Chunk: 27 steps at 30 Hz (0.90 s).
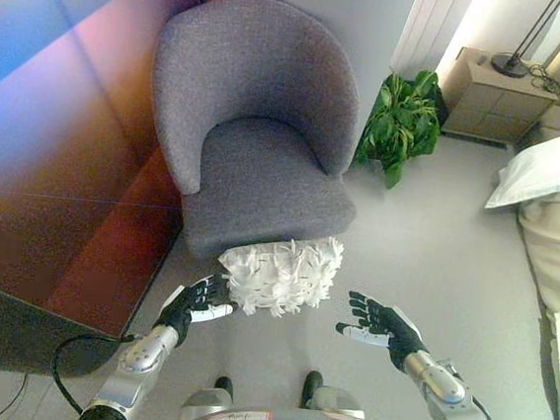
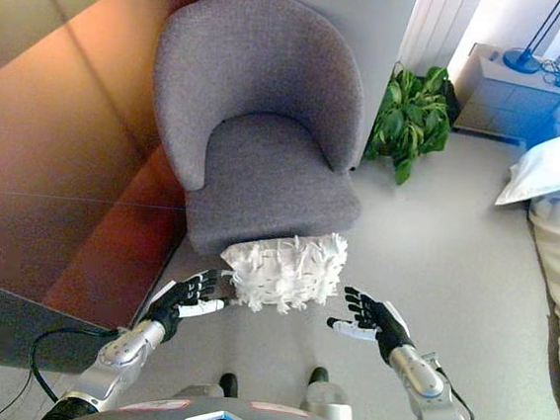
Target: Pick up the pillow and put it on the sofa.
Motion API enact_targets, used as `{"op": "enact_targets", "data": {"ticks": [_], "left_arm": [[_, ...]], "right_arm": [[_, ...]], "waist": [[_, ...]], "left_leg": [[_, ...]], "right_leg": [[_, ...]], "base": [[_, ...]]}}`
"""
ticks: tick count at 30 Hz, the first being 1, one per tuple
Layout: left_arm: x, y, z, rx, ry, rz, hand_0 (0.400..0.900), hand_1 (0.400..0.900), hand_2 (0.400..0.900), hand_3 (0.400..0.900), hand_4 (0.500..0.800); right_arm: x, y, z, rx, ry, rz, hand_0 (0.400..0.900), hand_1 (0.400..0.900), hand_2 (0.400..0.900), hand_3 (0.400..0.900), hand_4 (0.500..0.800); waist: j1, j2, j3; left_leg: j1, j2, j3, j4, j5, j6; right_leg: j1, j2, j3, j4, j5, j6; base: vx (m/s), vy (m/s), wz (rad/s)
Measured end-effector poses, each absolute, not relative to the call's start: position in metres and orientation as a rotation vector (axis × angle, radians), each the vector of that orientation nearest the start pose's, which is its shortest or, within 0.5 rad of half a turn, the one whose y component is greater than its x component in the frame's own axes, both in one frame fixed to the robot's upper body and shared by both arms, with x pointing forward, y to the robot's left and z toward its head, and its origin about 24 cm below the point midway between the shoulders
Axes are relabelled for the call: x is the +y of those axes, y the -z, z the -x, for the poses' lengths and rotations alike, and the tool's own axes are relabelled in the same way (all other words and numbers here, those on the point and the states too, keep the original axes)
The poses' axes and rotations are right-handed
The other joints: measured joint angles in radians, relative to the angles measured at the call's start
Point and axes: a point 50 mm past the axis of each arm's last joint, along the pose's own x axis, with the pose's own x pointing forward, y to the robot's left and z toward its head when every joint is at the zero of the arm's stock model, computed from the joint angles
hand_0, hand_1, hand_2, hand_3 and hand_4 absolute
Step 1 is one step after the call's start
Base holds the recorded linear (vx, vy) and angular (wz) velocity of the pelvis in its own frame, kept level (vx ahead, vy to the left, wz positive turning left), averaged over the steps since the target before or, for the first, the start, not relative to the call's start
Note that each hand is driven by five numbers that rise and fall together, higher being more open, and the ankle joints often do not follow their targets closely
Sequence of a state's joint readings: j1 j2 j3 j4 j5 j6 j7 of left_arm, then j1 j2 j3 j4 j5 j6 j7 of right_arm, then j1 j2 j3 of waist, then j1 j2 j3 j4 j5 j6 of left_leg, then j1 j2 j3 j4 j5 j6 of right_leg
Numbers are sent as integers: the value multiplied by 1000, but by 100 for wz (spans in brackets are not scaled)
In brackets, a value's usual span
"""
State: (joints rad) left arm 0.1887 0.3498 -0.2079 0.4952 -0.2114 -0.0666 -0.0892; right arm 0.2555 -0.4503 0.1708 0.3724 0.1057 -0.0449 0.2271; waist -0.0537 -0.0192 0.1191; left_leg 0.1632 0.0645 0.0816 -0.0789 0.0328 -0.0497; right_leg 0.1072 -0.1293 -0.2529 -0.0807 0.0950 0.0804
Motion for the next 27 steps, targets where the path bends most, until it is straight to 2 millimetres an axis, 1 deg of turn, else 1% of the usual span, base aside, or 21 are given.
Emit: {"op": "enact_targets", "data": {"ticks": [8, 17, 24, 25, 26, 27], "left_arm": [[214, 91, -157, 657, 126, -135, 900, 900, 900, 900, 800], [214, 92, -154, 664, 124, -134, 900, 900, 900, 900, 800], [214, 92, -154, 664, 124, -134, 900, 900, 900, 900, 800], [214, 92, -156, 660, 124, -135, 900, 900, 900, 900, 800], [214, 91, -157, 658, 124, -135, 900, 900, 900, 900, 800], [214, 90, -160, 651, 125, -139, 900, 900, 900, 900, 800]], "right_arm": [[-235, 74, -150, 654, -263, 278, 900, 900, 900, 900, 800], [-235, 75, -148, 657, -262, 277, 900, 900, 900, 900, 800], [-235, 75, -149, 655, -261, 277, 900, 900, 900, 900, 800], [-235, 74, -150, 652, -261, 278, 900, 900, 900, 900, 800], [-235, 74, -150, 651, -261, 279, 900, 900, 900, 900, 800], [-235, 73, -152, 645, -263, 279, 900, 900, 900, 900, 800]], "waist": [[-1, -4, -3], [-2, 2, -7], [-2, 3, -7], [-3, 3, -7], [-4, 3, -6], [0, 0, -3]], "left_leg": [[8, 1, 4, -1, -3, 3], [0, 3, 7, -1, -6, 3], [-7, 10, 6, 5, -2, -3], [-16, 10, 4, 12, -4, -5], [-35, 15, 3, 34, -9, -9], [-60, 17, 5, 70, -25, -10]], "right_leg": [[9, 2, 2, -5, 3, -2], [3, 4, 8, -5, 3, -2], [-5, 15, 7, -6, 3, -2], [-10, 14, 12, -7, 3, -2], [-30, 23, 21, 1, 2, -3], [-45, 27, 43, 9, -3, -12]], "base": [[0, 0, 0], [-10, -31, 0], [-51, -112, -1], [-88, -122, -13], [-118, -218, -22], [-80, -196, -12]]}}
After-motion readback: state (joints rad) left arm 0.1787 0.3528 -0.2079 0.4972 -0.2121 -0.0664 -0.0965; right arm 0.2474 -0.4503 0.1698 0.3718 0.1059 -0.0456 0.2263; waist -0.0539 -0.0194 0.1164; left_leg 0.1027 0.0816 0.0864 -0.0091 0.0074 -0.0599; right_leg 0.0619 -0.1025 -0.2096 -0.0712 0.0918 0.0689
